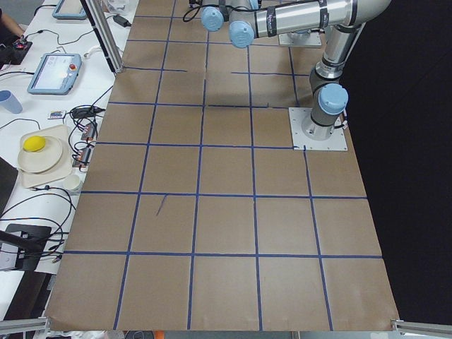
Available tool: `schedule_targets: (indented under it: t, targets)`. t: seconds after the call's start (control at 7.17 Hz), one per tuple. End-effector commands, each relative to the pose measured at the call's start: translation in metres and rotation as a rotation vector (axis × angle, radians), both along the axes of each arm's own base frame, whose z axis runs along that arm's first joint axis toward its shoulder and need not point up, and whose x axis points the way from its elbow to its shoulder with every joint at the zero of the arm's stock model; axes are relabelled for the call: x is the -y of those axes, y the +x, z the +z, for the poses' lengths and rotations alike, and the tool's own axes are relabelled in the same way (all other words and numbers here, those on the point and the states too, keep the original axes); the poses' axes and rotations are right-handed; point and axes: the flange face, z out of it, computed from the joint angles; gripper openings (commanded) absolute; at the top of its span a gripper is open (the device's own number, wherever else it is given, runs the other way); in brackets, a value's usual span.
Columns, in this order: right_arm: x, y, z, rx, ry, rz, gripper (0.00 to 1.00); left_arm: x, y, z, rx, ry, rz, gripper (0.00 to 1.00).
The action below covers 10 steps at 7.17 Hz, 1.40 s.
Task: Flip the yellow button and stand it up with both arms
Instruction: 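Hold the yellow button still while the right gripper reaches to its yellow cap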
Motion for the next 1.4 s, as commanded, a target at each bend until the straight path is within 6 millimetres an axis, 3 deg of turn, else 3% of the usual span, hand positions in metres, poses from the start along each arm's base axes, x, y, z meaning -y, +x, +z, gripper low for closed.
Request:
schedule_targets:
  t: [0.0,0.28,0.56,0.84,0.98,1.12,1.26]
  targets:
    - [0.003,0.006,-0.004,0.007,0.021,0.001,0.89,-0.002,0.000,0.005,-0.009,-0.008,0.002,0.02]
    - [0.009,0.008,-0.004,0.000,-0.001,0.002,0.89,-0.002,-0.001,0.005,-0.010,-0.005,0.001,0.02]
    - [0.009,0.029,-0.006,-0.003,-0.019,0.046,0.88,0.000,-0.001,0.003,-0.011,0.000,0.001,0.02]
    - [0.014,0.033,0.001,0.030,-0.027,0.034,0.82,-0.003,-0.006,0.004,-0.011,-0.001,-0.009,0.02]
    - [0.015,0.033,0.001,0.029,-0.032,0.034,0.62,-0.004,-0.008,0.004,-0.011,-0.005,-0.013,0.02]
    - [0.017,0.032,-0.003,0.018,-0.048,0.037,0.50,-0.003,-0.008,0.004,-0.011,-0.003,-0.013,0.02]
    - [0.017,0.032,-0.002,0.017,-0.052,0.037,0.31,-0.003,-0.008,0.004,-0.011,-0.003,-0.013,0.02]
